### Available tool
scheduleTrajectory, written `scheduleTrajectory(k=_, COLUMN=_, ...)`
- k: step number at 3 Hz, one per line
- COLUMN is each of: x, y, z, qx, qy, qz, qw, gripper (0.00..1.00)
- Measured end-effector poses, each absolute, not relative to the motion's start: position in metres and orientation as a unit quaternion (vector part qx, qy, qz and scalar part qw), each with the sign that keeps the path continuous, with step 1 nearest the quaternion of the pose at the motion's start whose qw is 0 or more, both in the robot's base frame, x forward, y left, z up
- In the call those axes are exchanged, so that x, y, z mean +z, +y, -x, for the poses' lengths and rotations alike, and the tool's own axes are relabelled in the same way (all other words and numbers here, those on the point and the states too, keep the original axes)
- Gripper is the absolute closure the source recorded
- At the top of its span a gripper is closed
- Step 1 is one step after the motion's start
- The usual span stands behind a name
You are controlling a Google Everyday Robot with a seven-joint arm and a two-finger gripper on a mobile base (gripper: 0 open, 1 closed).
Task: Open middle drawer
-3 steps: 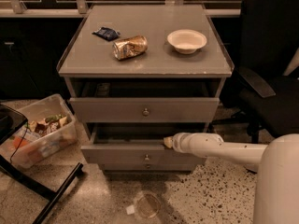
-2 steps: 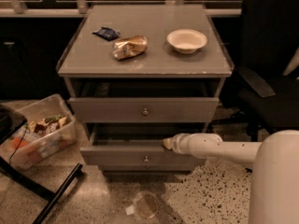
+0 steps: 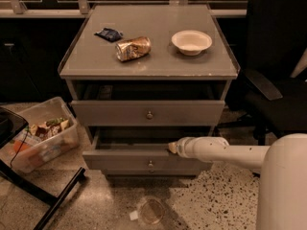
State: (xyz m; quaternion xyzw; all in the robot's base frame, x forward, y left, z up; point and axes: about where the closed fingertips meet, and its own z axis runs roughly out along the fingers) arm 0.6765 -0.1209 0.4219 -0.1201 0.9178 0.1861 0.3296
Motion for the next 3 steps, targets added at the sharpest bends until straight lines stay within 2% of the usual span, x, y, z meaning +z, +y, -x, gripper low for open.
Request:
scheduleTrajectory(k=2, x=0.4183, y=-0.1213, z=-0.6748, qx=0.172, qy=0.919, qz=0.132, qw=0.328, gripper=0.35)
scheduleTrajectory(k=3, x=0.4203, y=-0.1213, z=-0.6747, qx=0.172, qy=0.920, qz=0.132, qw=0.328, gripper=0.38)
